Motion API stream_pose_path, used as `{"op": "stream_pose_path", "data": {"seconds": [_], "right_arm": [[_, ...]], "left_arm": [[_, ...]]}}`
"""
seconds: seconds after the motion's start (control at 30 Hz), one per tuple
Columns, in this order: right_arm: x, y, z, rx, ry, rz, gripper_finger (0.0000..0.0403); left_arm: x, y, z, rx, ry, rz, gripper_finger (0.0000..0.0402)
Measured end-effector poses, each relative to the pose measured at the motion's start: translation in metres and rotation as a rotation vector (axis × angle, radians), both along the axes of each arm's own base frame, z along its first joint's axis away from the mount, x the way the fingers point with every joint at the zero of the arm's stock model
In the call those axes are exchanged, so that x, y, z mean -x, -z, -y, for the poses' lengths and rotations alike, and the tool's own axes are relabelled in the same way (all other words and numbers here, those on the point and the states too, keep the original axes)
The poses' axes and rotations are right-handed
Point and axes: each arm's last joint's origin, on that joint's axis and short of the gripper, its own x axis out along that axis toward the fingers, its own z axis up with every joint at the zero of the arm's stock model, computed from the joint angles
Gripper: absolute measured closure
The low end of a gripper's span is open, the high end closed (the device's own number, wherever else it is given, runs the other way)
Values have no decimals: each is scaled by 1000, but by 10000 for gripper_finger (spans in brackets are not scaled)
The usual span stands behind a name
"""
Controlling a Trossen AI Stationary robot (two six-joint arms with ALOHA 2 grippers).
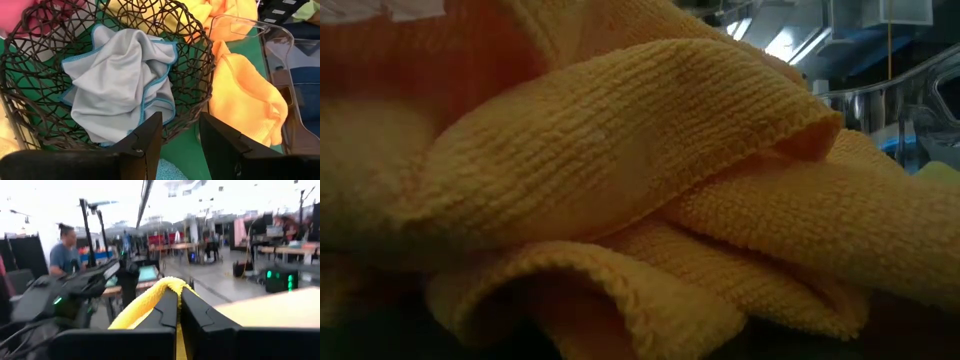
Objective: Sort microfiber towel by color & place in baskets
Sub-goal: Put the yellow microfiber towel into the brown wire basket
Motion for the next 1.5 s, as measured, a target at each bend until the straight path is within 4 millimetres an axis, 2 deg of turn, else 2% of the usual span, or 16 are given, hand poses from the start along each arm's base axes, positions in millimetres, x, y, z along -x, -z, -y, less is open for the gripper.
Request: {"op": "stream_pose_path", "data": {"seconds": [0.23, 0.43, 0.53, 0.77, 0.93, 1.07, 1.23, 1.5], "right_arm": [[-26, 28, 33, 2, 75, 7, 398], [-54, 73, 53, -31, 110, -107, 398], [-69, 98, 58, -51, 109, -159, 398], [-90, 143, 64, -120, 103, -233, 397], [-98, 165, 66, -211, 95, -274, 397], [-101, 177, 66, -270, 53, -309, 397], [-101, 178, 65, -307, 32, -306, 397], [-102, 177, 64, -304, -25, -310, 392]], "left_arm": [[0, 0, 1, 0, 6, 0, 278], [0, 0, 1, 0, 6, 0, 278], [0, 0, 1, 0, 6, 0, 278], [0, 0, 1, -1, 6, 0, 278], [0, 0, 1, -1, 6, 0, 278], [0, 0, 1, -1, 6, 0, 278], [1, 0, 1, 9, 7, -9, 278], [13, 10, 3, 74, -44, -169, 278]]}}
